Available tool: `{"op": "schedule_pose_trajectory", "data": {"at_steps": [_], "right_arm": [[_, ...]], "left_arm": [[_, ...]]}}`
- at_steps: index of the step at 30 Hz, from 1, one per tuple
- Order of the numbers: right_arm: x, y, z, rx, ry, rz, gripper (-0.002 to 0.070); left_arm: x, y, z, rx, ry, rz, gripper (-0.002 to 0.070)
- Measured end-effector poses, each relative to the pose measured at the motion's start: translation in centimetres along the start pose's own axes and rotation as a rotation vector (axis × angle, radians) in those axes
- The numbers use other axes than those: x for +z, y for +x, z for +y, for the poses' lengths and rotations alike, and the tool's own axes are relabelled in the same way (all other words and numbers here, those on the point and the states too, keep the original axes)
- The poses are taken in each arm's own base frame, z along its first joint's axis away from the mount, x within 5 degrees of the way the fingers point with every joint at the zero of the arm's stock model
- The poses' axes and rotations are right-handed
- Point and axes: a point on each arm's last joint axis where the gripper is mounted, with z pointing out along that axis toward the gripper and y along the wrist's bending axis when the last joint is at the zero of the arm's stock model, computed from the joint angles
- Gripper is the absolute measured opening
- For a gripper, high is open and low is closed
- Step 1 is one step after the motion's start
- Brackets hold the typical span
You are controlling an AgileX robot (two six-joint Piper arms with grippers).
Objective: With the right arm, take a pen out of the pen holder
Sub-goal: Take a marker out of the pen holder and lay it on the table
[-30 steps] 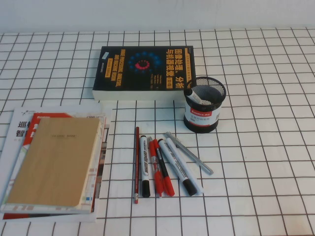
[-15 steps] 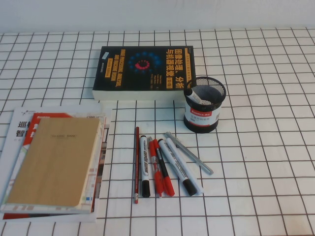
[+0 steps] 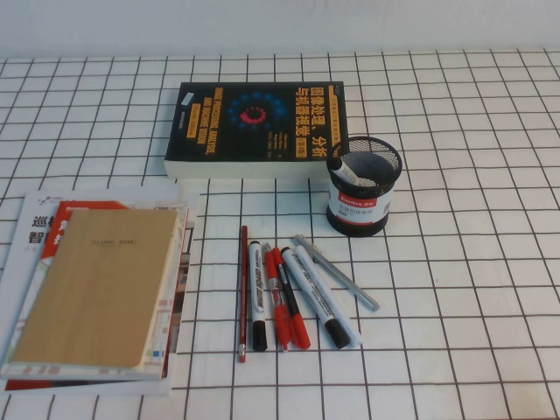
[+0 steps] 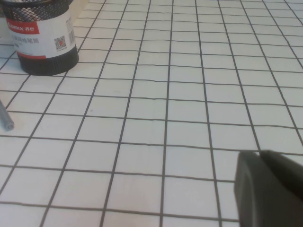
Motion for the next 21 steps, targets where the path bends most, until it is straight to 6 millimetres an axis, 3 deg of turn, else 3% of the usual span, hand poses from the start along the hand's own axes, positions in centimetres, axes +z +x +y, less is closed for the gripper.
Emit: {"op": "schedule_pose_trajectory", "data": {"at_steps": [11,21], "right_arm": [[0.0,-0.2,0.0,0.016,-0.005,-0.017,-0.0016],[-0.4,-2.8,0.1,0.442,-0.075,-0.303,-0.0016]], "left_arm": [[0.0,0.0,0.0,0.000,0.000,0.000,-0.0004],[0.0,0.0,0.0,0.000,0.000,0.000,-0.0004]]}}
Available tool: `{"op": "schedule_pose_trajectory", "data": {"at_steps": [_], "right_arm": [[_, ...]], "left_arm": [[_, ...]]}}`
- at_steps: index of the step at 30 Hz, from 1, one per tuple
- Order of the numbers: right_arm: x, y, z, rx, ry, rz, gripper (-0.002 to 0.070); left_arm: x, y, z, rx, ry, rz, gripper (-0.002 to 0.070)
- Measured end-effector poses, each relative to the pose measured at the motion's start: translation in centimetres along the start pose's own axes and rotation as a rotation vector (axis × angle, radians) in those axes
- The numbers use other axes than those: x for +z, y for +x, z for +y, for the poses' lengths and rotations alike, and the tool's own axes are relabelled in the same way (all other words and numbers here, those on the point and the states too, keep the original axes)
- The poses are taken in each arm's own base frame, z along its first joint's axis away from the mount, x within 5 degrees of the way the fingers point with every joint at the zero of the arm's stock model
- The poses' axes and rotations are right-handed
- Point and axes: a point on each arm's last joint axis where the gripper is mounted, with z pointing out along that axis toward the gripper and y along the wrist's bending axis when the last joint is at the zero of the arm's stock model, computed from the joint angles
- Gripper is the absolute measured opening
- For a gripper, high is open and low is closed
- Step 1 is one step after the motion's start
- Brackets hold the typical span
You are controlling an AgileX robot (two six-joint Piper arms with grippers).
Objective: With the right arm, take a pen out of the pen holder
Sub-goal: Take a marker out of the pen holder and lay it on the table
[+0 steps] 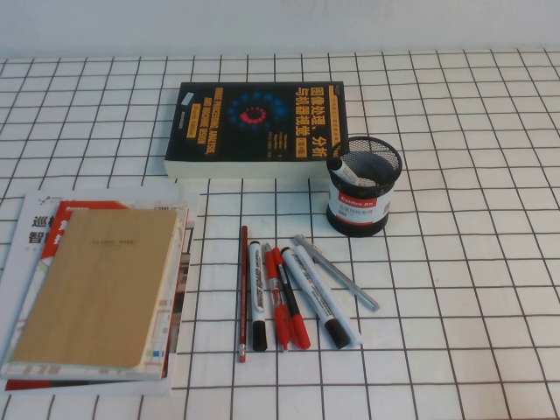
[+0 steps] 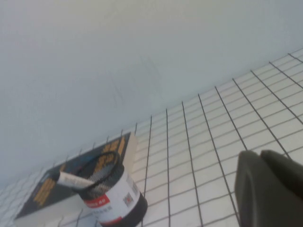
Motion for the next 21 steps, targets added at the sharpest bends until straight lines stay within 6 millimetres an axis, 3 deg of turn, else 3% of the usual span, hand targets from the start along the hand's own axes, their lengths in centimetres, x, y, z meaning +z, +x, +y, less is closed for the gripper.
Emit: {"op": "schedule_pose_trajectory", "data": {"at_steps": [12,17,21], "right_arm": [[0.0,-0.6,0.0,0.090,0.002,-0.066,-0.0016],[0.0,0.0,0.4,0.091,-0.017,0.042,-0.0016],[0.4,-1.6,1.9,0.077,-0.031,0.169,-0.0016]], "left_arm": [[0.0,0.0,0.0,0.000,0.000,0.000,-0.0004],[0.0,0.0,0.0,0.000,0.000,0.000,-0.0004],[0.0,0.0,0.0,0.000,0.000,0.000,-0.0004]]}}
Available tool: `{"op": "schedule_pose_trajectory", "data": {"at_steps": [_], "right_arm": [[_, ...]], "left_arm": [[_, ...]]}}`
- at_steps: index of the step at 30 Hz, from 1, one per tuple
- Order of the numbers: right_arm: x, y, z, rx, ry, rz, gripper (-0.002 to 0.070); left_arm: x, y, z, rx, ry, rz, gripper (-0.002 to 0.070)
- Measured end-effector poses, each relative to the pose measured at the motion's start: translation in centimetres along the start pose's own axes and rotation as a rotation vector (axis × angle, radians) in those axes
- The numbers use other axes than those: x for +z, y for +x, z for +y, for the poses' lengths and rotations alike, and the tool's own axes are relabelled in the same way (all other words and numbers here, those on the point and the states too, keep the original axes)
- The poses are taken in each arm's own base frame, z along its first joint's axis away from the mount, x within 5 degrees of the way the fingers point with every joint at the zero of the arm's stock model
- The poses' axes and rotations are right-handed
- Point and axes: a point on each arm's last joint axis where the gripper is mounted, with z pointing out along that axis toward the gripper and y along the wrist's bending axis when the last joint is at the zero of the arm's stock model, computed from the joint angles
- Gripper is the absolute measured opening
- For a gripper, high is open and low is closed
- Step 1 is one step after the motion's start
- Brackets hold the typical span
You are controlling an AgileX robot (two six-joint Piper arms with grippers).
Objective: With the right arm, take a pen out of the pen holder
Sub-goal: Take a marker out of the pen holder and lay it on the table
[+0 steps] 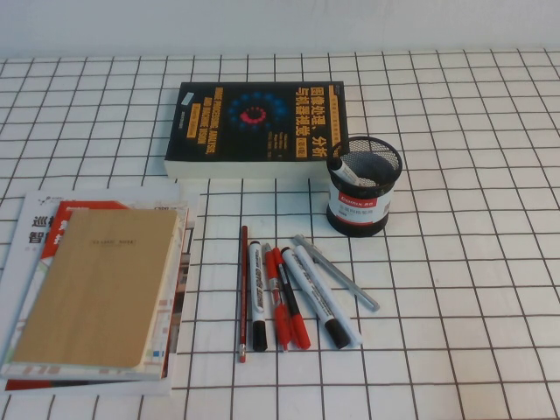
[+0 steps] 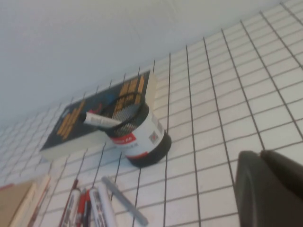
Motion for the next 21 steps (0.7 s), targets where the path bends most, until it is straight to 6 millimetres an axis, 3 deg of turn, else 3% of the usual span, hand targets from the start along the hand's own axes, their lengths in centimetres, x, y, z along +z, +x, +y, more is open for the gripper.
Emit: {"op": "schedule_pose_trajectory", "data": {"at_steps": [10,18,21], "right_arm": [[4.2,-5.2,3.5,-0.147,0.052,0.342,-0.0016],[9.9,-7.5,4.1,-0.244,0.066,0.489,-0.0016],[11.7,-7.5,4.0,-0.253,0.064,0.516,-0.0016]], "left_arm": [[0.0,0.0,0.0,0.000,0.000,0.000,-0.0004],[0.0,0.0,0.0,0.000,0.000,0.000,-0.0004],[0.0,0.0,0.0,0.000,0.000,0.000,-0.0004]]}}
